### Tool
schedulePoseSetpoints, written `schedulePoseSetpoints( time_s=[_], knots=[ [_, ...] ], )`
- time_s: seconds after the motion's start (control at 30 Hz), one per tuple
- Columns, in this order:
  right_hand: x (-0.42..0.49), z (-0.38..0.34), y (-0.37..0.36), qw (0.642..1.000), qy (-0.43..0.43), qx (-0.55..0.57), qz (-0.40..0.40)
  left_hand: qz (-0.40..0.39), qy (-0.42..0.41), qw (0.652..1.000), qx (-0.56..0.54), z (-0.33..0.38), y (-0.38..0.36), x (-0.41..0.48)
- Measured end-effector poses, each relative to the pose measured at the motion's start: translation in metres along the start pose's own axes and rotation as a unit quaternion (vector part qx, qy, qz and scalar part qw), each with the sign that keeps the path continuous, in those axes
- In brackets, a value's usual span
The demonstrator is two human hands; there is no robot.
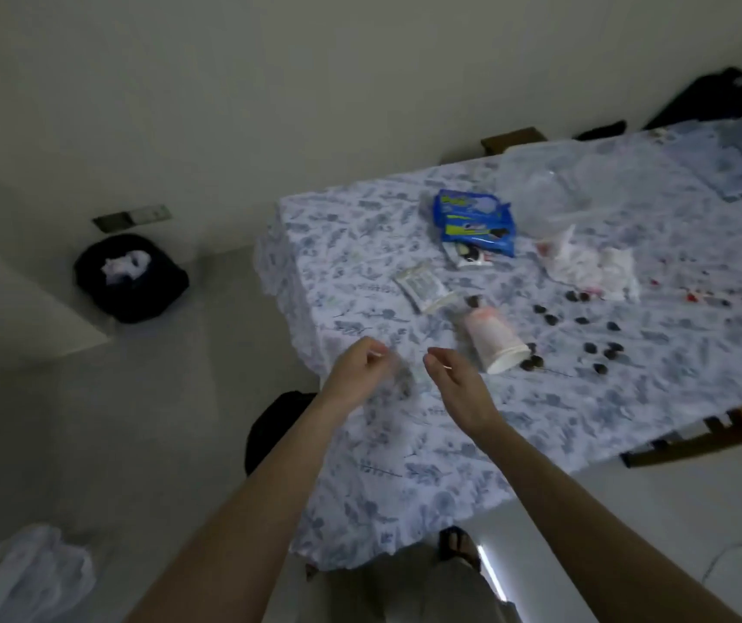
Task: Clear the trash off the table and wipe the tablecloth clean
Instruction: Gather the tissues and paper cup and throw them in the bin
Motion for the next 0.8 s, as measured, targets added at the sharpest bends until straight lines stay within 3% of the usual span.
schedulePoseSetpoints(
  time_s=[0.1, 0.33, 0.47, 0.8],
  knots=[
    [-0.007, 0.03, 0.05, 0.999, -0.015, 0.017, 0.034, -0.042, -0.003, 0.997, 0.062, 0.03, -0.053, 0.001],
    [-0.003, 0.075, 0.16, 0.998, 0.007, 0.024, 0.053, -0.058, -0.03, 0.986, 0.151, 0.087, -0.153, 0.001],
    [0.004, 0.097, 0.201, 0.999, 0.019, 0.04, 0.013, -0.033, -0.037, 0.977, 0.209, 0.105, -0.191, 0.003],
    [0.034, 0.135, 0.26, 0.999, 0.033, 0.016, -0.03, 0.035, -0.044, 0.974, 0.218, 0.123, -0.247, 0.015]
  ],
)
Point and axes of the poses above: each hand's wrist, its own x-axis towards the middle knuckle, its own y-axis out of the back of the hand, z = x × y, the point moved 9 cm from there along x, towards the middle knuckle, and after that the axes turned 4 degrees about -x, right-handed, at the moved point
